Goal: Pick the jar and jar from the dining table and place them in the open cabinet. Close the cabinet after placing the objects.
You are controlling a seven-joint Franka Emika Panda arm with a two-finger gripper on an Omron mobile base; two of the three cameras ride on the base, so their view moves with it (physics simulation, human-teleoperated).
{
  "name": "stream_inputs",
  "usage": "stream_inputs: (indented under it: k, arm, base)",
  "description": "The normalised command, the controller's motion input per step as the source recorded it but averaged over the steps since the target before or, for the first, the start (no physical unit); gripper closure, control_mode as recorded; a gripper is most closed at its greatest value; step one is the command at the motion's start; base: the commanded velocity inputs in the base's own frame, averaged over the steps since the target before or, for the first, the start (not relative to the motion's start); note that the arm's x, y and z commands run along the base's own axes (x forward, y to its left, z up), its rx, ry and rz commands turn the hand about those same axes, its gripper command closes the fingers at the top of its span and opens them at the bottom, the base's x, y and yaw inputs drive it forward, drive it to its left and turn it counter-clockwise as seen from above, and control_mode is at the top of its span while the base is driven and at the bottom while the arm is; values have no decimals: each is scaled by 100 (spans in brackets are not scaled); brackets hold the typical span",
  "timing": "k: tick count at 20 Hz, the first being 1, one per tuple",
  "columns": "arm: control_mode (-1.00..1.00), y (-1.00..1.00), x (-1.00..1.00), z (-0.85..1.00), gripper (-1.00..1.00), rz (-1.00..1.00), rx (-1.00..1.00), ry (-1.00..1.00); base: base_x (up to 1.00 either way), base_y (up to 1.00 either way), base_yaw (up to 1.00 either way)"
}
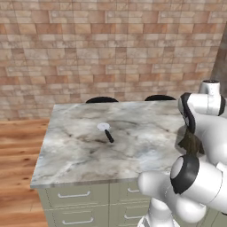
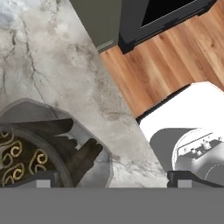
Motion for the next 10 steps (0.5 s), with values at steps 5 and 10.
stream_inputs:
  k: [5, 10]
  arm:
    - [-100, 4, -1, -22, -100, 5, 1, 1]
    - [-100, 1, -34, -16, -100, 1, 4, 0]
  base:
    - [0, 0, 0]
    - [0, 0, 0]
